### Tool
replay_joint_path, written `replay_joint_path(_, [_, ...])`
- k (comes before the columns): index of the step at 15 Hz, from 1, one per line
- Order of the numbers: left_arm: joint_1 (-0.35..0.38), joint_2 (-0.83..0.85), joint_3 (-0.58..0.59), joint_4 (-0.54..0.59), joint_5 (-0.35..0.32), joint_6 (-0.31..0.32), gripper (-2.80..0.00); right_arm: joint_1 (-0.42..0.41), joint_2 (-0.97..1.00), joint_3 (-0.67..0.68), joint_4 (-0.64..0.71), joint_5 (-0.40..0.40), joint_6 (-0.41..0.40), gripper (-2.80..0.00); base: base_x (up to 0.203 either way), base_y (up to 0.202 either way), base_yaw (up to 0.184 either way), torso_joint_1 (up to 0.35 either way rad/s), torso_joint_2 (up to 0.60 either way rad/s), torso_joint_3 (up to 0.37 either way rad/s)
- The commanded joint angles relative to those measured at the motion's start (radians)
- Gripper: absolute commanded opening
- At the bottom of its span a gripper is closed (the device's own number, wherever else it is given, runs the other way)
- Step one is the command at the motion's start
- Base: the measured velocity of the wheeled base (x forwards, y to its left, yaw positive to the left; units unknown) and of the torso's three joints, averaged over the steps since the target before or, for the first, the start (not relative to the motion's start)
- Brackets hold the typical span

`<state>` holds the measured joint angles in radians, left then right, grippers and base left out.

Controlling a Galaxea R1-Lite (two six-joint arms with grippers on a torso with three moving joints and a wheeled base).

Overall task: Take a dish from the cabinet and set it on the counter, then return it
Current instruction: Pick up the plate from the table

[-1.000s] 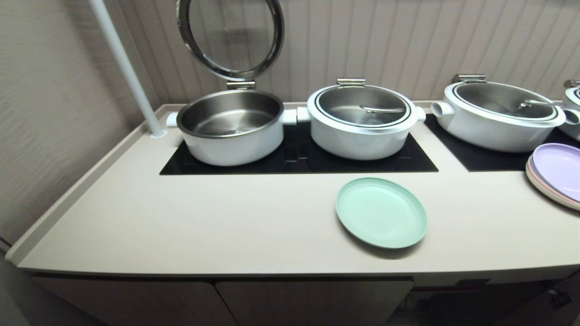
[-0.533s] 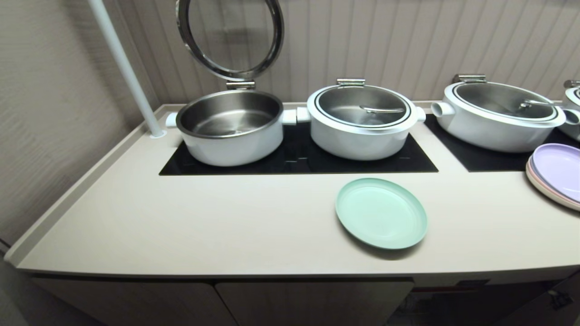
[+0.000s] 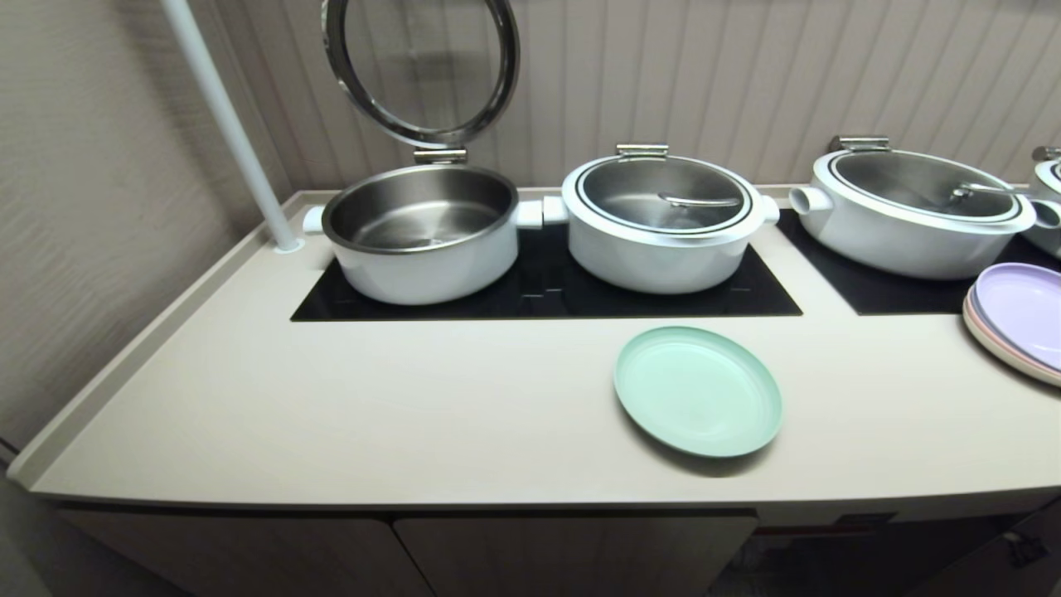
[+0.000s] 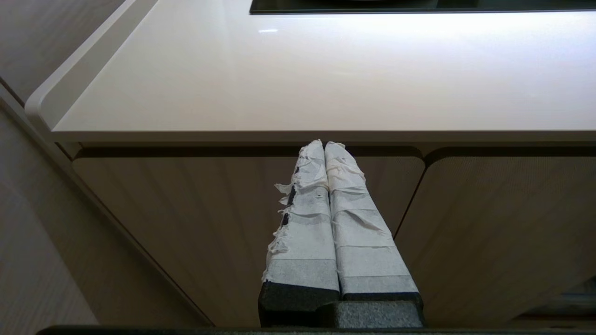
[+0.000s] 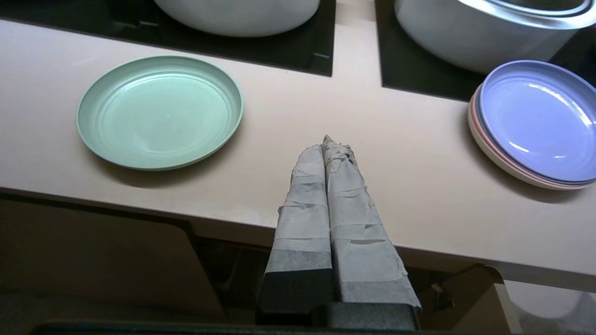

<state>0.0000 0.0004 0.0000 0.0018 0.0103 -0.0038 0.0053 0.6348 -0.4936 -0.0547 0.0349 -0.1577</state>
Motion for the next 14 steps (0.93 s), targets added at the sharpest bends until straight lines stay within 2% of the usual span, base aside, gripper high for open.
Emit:
replay_joint_path(1, [0.000,0.000,0.000,0.000,0.000,-0.001,-2.80,0.016,0.204,-0.050,-0.002,0.003,-0.001,-2.80,0.000,0.000,0.000,0.000,0.00,0.000])
replay_joint_path(7, [0.000,0.000,0.000,0.000,0.000,-0.001,-2.80,0.147,0.565,-0.171,0.008,0.003,-0.002,-2.80,0.000,0.000,0.000,0.000,0.00,0.000])
replay_joint_path(10, [0.000,0.000,0.000,0.000,0.000,-0.001,-2.80,0.176,0.719,-0.239,0.014,-0.001,-0.007,-2.80,0.000,0.000,0.000,0.000,0.00,0.000])
replay_joint_path(11, [0.000,0.000,0.000,0.000,0.000,-0.001,-2.80,0.186,0.752,-0.285,0.037,0.000,-0.007,-2.80,0.000,0.000,0.000,0.000,0.00,0.000])
replay_joint_path(14, [0.000,0.000,0.000,0.000,0.000,-0.001,-2.80,0.208,0.834,-0.435,0.215,0.003,-0.004,-2.80,0.000,0.000,0.000,0.000,0.00,0.000])
